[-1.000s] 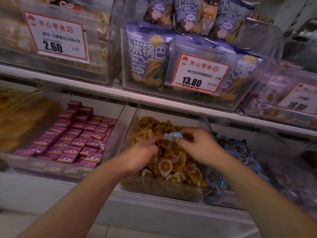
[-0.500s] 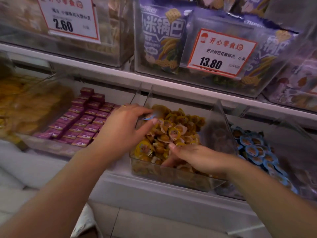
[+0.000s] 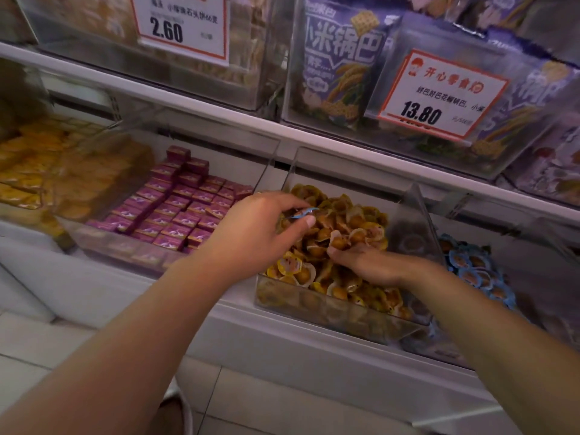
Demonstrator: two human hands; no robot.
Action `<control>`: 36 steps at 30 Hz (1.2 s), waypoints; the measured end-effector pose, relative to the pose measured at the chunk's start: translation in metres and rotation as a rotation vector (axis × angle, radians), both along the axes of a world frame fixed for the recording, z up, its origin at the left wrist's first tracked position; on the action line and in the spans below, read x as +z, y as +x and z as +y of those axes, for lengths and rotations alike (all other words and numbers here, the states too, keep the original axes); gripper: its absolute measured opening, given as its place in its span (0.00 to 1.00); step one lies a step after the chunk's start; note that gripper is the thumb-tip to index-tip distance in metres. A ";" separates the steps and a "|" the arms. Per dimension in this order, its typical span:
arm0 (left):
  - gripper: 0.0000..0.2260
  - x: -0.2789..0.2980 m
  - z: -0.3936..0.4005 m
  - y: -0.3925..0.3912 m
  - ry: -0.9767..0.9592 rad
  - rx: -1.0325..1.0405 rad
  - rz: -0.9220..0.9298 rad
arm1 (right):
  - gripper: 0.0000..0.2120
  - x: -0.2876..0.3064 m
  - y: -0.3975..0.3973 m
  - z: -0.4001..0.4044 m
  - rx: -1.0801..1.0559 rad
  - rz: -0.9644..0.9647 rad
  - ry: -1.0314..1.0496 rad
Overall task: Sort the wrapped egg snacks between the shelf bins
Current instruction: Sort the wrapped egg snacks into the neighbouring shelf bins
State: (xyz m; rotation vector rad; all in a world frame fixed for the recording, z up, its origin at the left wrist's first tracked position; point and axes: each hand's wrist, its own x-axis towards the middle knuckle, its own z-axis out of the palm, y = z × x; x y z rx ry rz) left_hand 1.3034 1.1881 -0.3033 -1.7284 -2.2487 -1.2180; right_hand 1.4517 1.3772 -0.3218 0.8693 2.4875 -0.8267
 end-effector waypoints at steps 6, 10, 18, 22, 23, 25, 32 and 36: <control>0.17 -0.001 0.002 0.002 0.017 0.002 -0.022 | 0.27 0.034 0.027 -0.023 0.006 0.270 -0.004; 0.17 -0.003 0.003 0.005 -0.004 -0.013 0.000 | 0.31 0.040 0.041 -0.042 -0.142 0.029 -0.240; 0.16 -0.005 0.004 0.006 0.020 0.023 0.003 | 0.32 0.015 0.010 -0.034 -0.104 -0.050 -0.183; 0.17 -0.007 0.003 0.006 0.013 0.018 0.016 | 0.26 0.010 0.005 -0.010 -0.084 -0.047 -0.120; 0.17 -0.007 0.003 0.005 0.012 0.014 0.016 | 0.25 0.007 0.006 -0.006 -0.067 -0.052 -0.115; 0.17 -0.007 0.004 0.005 0.011 0.010 0.013 | 0.23 0.003 0.008 -0.006 -0.041 -0.037 -0.124; 0.17 -0.007 0.008 0.007 0.008 0.013 0.038 | 0.14 -0.009 0.005 -0.024 0.137 0.002 0.013; 0.16 -0.006 0.009 0.015 0.023 0.017 0.059 | 0.11 -0.015 0.009 -0.022 0.070 0.043 -0.016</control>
